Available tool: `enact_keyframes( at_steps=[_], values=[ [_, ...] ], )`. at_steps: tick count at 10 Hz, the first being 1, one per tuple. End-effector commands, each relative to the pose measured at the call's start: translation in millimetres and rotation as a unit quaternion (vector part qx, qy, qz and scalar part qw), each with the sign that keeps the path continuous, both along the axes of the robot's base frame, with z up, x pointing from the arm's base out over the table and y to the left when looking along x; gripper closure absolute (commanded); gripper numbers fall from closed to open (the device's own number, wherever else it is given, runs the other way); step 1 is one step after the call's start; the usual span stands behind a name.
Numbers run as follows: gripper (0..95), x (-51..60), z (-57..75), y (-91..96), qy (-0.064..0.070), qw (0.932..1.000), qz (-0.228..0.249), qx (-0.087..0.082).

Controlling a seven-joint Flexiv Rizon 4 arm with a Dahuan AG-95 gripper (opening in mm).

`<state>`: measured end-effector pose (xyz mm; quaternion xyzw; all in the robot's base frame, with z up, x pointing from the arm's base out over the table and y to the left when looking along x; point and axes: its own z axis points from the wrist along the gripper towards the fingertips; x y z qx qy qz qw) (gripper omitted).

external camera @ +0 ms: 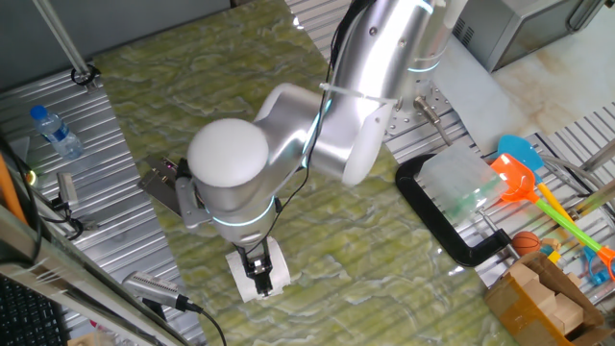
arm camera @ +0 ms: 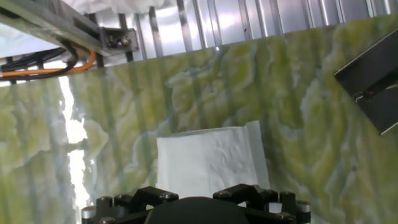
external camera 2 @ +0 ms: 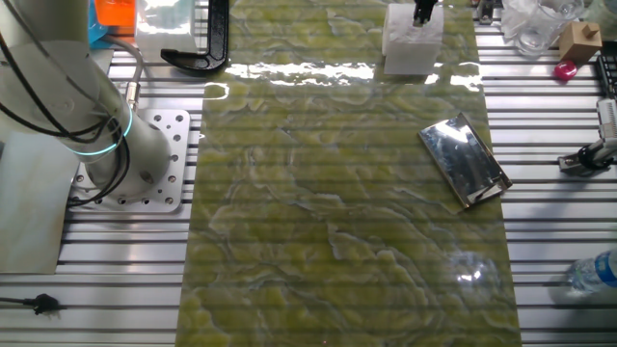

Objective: Put the toilet paper on its holder

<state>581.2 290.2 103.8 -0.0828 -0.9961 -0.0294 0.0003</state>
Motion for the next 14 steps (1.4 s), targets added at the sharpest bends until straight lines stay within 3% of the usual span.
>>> enact_keyframes(
  at_steps=[1, 14],
  values=[
    [0.0, -2.5, -3.3, -1.4, -0.004, 1.0, -0.002, -0.004],
    [0.0, -3.8, -32.4, -4.8, -0.018, 0.9996, -0.007, -0.019]
  ],
)
